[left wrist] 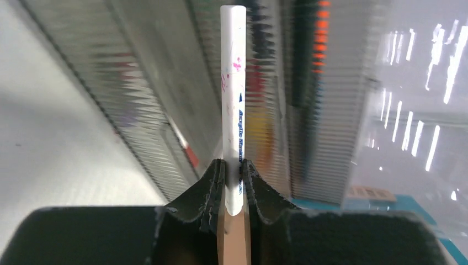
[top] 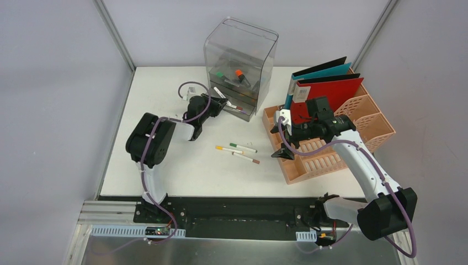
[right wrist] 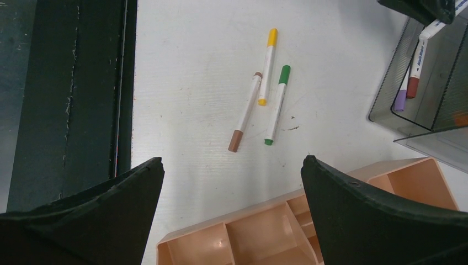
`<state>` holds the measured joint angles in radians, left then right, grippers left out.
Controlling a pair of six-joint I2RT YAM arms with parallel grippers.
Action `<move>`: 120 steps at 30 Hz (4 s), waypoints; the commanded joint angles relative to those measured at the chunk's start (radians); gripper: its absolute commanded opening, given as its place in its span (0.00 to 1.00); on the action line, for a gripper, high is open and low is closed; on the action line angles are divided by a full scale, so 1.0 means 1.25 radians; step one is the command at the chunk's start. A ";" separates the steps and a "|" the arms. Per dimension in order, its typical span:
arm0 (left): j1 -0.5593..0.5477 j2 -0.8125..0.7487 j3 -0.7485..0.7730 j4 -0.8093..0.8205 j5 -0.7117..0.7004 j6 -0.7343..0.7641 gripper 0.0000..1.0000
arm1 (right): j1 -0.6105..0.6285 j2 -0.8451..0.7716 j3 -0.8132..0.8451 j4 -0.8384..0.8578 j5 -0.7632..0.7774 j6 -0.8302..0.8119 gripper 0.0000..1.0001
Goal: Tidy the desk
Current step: Place the stationery in the drawer, then pick up the stationery from the center of the board.
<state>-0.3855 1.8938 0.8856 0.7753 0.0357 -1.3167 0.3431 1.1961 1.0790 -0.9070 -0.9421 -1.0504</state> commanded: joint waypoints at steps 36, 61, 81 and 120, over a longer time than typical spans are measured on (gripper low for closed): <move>0.173 -0.502 0.032 -0.756 0.129 0.775 0.76 | -0.005 -0.016 0.041 -0.007 -0.030 -0.027 0.99; 0.248 -0.264 0.246 -1.126 0.080 1.174 0.91 | -0.004 0.003 0.033 -0.003 -0.040 -0.027 0.99; 0.404 -0.024 0.340 -1.154 0.161 1.058 0.66 | -0.006 0.020 0.031 0.002 -0.021 -0.027 0.99; 0.285 0.079 0.407 -1.255 -0.076 1.026 0.21 | -0.011 0.013 0.031 0.002 -0.020 -0.026 0.99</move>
<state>-0.0181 1.9617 1.3804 -0.7712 -0.0364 -0.0479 0.3370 1.2232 1.0870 -0.9184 -0.9432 -1.0569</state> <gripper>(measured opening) 0.267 0.988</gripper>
